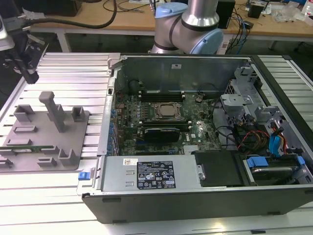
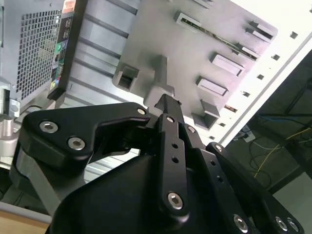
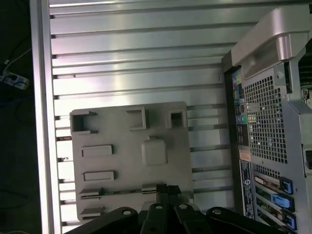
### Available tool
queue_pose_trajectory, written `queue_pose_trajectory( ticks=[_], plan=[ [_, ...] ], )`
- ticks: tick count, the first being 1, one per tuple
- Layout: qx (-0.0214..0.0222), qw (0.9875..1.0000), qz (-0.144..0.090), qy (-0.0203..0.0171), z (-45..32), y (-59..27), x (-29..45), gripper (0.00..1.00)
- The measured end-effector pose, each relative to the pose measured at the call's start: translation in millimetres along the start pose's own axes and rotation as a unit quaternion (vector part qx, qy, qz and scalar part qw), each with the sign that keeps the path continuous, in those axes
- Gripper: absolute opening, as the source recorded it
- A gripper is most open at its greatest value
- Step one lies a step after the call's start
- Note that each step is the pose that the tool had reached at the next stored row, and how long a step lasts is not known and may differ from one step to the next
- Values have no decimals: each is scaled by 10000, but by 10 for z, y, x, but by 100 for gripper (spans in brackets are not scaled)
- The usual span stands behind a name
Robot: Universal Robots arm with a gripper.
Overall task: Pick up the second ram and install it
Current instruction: 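Reach for the second ram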
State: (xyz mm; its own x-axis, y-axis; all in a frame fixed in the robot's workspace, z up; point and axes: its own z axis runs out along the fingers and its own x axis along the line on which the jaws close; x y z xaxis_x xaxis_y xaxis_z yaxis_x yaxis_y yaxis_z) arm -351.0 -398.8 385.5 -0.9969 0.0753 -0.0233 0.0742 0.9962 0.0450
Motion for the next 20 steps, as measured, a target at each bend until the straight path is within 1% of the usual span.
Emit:
queue_pose_trajectory(
  ticks=[1,3,6,10,12,14,17,18,19,20],
  plan=[
    [0,10000,0,0,9,-4,43,8],
    [0,10000,0,0,19,-8,91,8],
    [0,10000,0,0,46,-20,234,8],
    [0,10000,0,0,102,-30,343,8],
    [0,10000,0,-1,139,-38,419,8],
    [-1,10000,0,-1,169,-46,452,8],
    [1,10000,0,1,225,-77,469,8],
    [0,10000,0,0,246,-111,468,8],
    [0,10000,0,1,284,-168,465,8],
    [0,10000,0,2,315,-190,466,8]
  ],
)
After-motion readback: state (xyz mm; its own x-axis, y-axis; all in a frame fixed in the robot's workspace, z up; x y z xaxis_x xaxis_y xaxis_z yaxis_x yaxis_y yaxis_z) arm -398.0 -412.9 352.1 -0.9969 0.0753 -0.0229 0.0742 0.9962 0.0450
